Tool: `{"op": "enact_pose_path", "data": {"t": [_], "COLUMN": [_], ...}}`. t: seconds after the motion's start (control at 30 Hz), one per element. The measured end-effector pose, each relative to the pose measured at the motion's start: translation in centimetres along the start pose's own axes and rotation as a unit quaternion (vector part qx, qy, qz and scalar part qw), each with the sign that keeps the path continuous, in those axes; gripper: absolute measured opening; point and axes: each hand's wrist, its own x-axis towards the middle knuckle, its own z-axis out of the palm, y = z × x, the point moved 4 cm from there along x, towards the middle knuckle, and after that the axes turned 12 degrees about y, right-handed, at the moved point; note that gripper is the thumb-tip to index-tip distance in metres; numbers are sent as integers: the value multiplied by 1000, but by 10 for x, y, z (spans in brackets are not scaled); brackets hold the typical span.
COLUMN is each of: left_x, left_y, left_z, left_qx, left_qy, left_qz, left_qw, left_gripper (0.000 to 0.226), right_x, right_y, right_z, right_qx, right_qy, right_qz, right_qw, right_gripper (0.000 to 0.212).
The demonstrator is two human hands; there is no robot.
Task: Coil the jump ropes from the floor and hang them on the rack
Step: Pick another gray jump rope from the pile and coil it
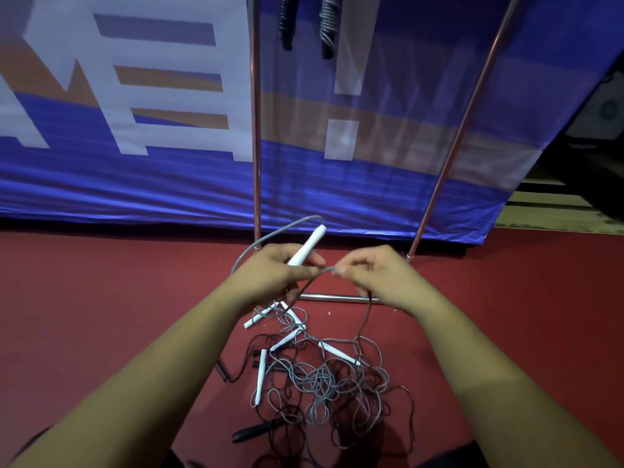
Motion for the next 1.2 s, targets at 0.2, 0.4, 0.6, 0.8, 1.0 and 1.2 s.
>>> {"op": "enact_pose_path", "data": {"t": [0.2, 0.4, 0.6, 0.8, 1.0, 1.2], "left_x": [-11, -6, -16, 6, 14, 10], "left_y": [5, 10, 13, 18, -14, 0], "left_z": [12, -4, 14, -29, -72, -52], "left_qx": [-58, -100, -81, -334, -12, 34], "left_qy": [-27, 49, -38, 74, 222, 205], "left_qz": [-39, -31, -30, -37, -52, 5], "left_qw": [997, 993, 996, 939, 974, 978], "left_gripper": [10, 7, 18, 27, 7, 10], "right_x": [1, -3, 1, 8, 4, 14], "right_y": [11, 11, 0, 79, 115, 30], "right_z": [-13, -2, 7, 8, -5, 9], "right_qx": [72, 49, 75, -104, -112, 27], "right_qy": [40, -17, -21, -129, -79, 23], "right_qz": [-4, -10, -29, 90, 163, 54], "right_qw": [997, 999, 997, 982, 977, 998], "right_gripper": [15, 9, 12, 23, 16, 5]}}
